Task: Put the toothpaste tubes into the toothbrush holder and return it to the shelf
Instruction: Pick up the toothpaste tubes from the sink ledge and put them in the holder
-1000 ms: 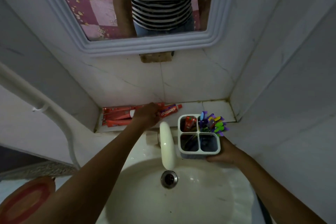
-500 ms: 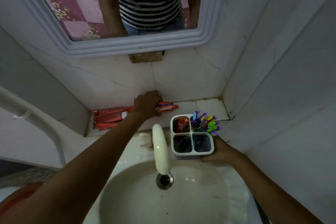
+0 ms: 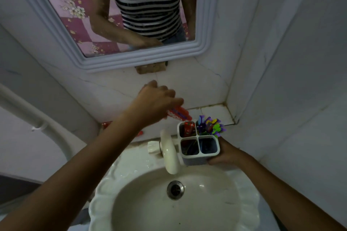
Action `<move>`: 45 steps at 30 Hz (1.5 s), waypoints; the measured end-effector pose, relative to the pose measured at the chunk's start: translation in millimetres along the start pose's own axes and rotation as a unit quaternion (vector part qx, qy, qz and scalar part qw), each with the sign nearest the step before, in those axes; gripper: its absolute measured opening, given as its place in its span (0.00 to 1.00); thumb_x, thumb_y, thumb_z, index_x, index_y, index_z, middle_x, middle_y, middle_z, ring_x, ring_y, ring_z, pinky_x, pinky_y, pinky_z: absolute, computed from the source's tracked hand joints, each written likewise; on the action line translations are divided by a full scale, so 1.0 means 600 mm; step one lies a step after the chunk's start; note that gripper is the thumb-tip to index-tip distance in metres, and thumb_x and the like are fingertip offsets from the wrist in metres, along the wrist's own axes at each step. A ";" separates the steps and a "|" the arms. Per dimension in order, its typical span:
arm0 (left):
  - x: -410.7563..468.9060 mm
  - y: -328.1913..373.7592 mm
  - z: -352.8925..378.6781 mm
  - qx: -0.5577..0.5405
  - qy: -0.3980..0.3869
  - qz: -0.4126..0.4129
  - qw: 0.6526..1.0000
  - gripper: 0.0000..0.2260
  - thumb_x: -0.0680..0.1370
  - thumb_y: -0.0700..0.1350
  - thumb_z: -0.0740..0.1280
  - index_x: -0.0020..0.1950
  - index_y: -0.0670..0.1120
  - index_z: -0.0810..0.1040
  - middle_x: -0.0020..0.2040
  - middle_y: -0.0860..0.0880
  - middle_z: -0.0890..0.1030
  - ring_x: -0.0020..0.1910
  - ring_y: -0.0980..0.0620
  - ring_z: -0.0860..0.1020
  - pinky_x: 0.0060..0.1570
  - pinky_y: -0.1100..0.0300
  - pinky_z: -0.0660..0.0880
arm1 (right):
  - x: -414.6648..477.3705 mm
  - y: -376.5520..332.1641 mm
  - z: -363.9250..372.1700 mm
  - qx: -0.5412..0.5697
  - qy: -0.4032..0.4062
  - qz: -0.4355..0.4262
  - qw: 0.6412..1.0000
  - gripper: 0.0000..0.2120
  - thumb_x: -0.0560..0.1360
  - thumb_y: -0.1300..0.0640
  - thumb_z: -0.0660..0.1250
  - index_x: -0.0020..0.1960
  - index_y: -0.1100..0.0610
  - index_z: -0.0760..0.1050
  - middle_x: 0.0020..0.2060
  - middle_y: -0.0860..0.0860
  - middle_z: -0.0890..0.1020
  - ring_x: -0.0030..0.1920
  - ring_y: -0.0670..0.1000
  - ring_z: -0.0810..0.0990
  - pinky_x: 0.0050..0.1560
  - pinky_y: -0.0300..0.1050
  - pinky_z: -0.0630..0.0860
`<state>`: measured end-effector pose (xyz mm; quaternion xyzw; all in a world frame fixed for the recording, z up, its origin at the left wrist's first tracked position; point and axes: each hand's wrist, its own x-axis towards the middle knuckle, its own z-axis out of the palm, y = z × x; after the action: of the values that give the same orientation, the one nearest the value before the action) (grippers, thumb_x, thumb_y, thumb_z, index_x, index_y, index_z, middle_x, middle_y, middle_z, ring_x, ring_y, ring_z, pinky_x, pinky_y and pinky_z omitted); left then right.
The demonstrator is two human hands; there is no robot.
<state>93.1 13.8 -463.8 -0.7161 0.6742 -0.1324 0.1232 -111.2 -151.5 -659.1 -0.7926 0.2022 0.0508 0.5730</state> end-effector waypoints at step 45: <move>-0.158 -0.053 0.284 -0.259 -0.122 -0.390 0.875 0.28 0.73 0.66 0.64 0.67 0.53 0.75 0.60 0.47 0.80 0.51 0.49 0.81 0.53 0.57 0.78 | 0.011 0.031 0.006 0.000 0.016 0.018 1.000 0.44 0.51 0.57 0.79 0.63 0.48 0.64 0.57 0.46 0.76 0.56 0.36 0.75 0.50 0.27 0.75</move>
<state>178.2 109.7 -614.1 -0.9375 0.3303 0.0981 -0.0475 -111.3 -154.5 -678.9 -0.7898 0.2260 0.0482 0.5682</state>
